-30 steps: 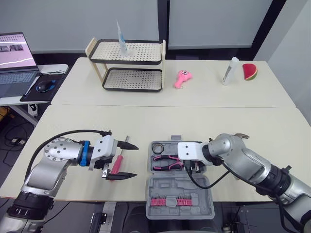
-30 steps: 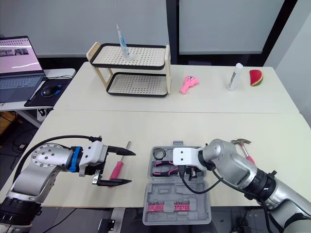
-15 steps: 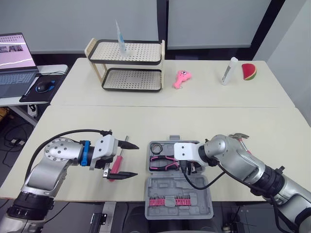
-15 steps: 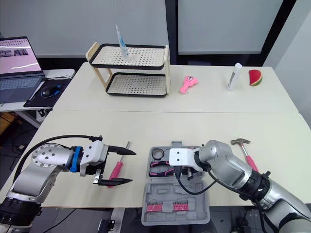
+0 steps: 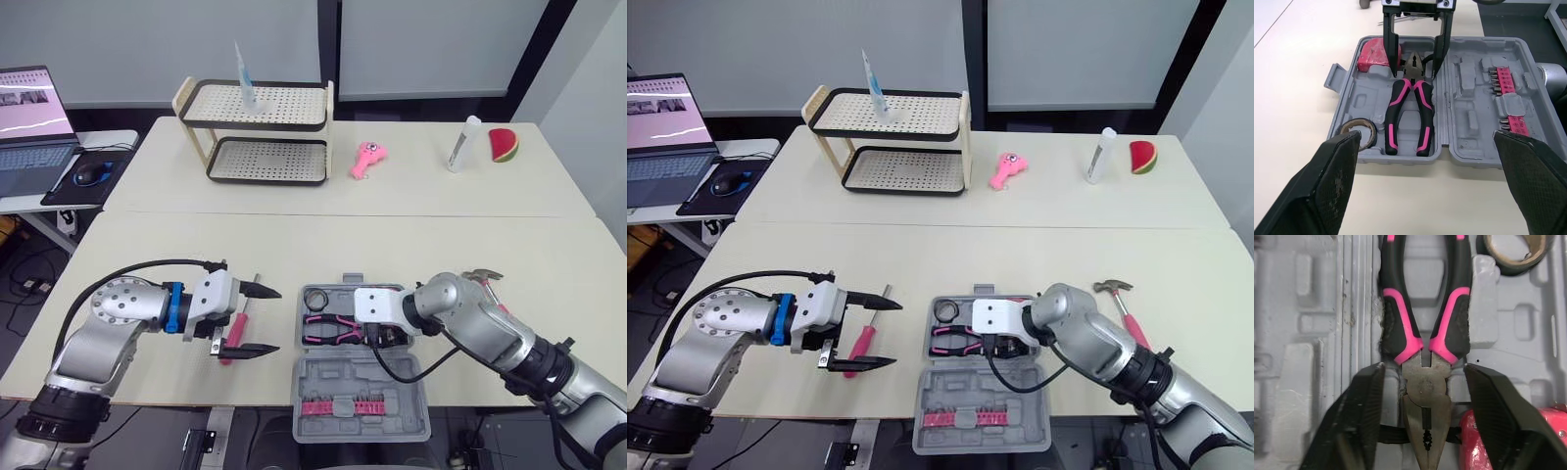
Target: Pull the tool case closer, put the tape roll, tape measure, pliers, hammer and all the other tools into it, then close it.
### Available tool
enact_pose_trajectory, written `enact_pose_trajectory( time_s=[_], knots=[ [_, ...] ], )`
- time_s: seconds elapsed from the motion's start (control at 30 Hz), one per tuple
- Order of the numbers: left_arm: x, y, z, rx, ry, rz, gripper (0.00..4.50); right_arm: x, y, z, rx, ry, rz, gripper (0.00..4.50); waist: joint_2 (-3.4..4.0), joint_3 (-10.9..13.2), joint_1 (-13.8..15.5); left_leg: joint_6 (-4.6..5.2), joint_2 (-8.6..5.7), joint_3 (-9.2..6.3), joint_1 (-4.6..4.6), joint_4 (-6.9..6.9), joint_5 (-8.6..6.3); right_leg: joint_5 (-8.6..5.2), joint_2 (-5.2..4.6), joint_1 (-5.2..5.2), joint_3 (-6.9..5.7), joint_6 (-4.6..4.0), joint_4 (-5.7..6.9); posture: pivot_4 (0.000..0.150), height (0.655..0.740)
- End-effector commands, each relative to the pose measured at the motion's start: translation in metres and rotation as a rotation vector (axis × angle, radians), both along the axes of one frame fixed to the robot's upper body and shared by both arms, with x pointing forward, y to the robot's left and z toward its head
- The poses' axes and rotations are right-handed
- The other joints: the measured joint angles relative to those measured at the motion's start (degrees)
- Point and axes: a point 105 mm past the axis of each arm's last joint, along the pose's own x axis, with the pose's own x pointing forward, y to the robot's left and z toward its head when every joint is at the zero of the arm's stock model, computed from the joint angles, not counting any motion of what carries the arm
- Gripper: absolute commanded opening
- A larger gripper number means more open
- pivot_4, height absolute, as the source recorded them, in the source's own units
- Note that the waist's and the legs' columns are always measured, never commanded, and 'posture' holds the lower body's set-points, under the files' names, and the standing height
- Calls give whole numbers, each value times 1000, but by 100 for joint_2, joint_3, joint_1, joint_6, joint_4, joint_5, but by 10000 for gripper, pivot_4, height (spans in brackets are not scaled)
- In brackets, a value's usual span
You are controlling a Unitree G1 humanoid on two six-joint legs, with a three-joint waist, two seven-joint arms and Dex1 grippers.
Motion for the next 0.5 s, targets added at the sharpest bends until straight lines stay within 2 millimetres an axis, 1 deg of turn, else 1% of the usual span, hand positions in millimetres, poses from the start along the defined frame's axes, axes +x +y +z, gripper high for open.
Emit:
enact_pose_trajectory(
  time_s=[0.03, 0.1, 0.17, 0.2, 0.27, 0.3, 0.4, 0.47, 0.5],
  knots=[
    [1, -6, 5, -8, -35, -26, 45000, -1, 12, 30, 164, -39, 44, 31455, 0, 0, 0, 0, 0, 0, 0, 0, 0, 0, 0, 0, 0, 0, 0, 1500, 7400],
    [3, -8, 6, -16, -42, -33, 45000, -2, 19, 43, 315, -105, 77, 31455, -1, -1, 1, 0, 1, -1, -1, 0, 0, 0, 0, 0, 0, 0, 0, 1500, 7400],
    [4, -10, 8, -23, -50, -34, 45000, -1, 18, 46, 414, -128, 51, 31455, -2, -1, 2, 0, 3, -2, 0, 0, 0, 0, -1, 2, -1, 0, 1, 1500, 7400],
    [5, -10, 8, -25, -52, -33, 45000, 0, 17, 45, 437, -134, 38, 31455, -2, -1, 2, 0, 2, -1, 0, 0, 0, 0, 0, 3, -1, 0, 0, 1500, 7400],
    [6, -11, 10, -29, -59, -31, 45000, -4, 11, 36, 456, -137, 31, 28115, -2, -1, 2, 0, -1, 3, 0, 0, 0, 0, 0, 3, 1, 0, 0, 1500, 7400],
    [6, -11, 10, -30, -61, -30, 45000, -4, 11, 34, 474, -139, 20, 26852, -2, -1, 2, -1, -2, 3, 0, 1, 0, 0, 0, 3, 1, 0, 0, 1500, 7400],
    [7, -13, 12, -36, -72, -27, 45000, -1, 13, 26, 519, -152, -22, 20582, -1, -1, -2, -1, 2, 3, 2, 1, 0, 0, 0, 3, 1, 0, 2, 1500, 7400],
    [7, -14, 13, -40, -79, -25, 45000, 0, 13, 21, 530, -158, -40, 17471, -1, -1, -18, -1, 4, 6, 5, 0, 0, 0, 1, 2, 5, 0, 4, 1500, 7400],
    [7, -15, 13, -40, -80, -26, 45000, 1, 14, 16, 526, -157, -46, 16031, -1, -1, -18, 0, 6, 6, 8, 0, 0, 0, 2, 2, 5, 0, 6, 1500, 7400]
  ],
)
